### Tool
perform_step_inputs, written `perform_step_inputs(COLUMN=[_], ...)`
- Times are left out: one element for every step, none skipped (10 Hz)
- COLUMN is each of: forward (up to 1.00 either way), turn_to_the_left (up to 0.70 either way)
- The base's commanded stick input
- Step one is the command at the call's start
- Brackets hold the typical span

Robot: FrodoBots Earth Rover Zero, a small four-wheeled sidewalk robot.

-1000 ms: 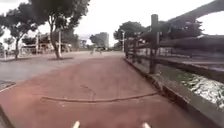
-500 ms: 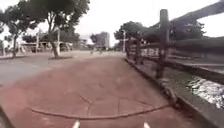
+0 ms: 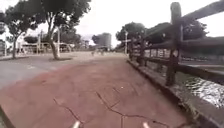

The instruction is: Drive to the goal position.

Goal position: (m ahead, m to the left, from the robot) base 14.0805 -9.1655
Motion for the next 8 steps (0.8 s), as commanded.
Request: perform_step_inputs(forward=[0.70, 0.70, 0.70, 0.70, 0.70, 0.70, 0.70, 0.70], turn_to_the_left=[0.00, 0.00, 0.00, 0.00, 0.00, 0.00, 0.00, 0.00])
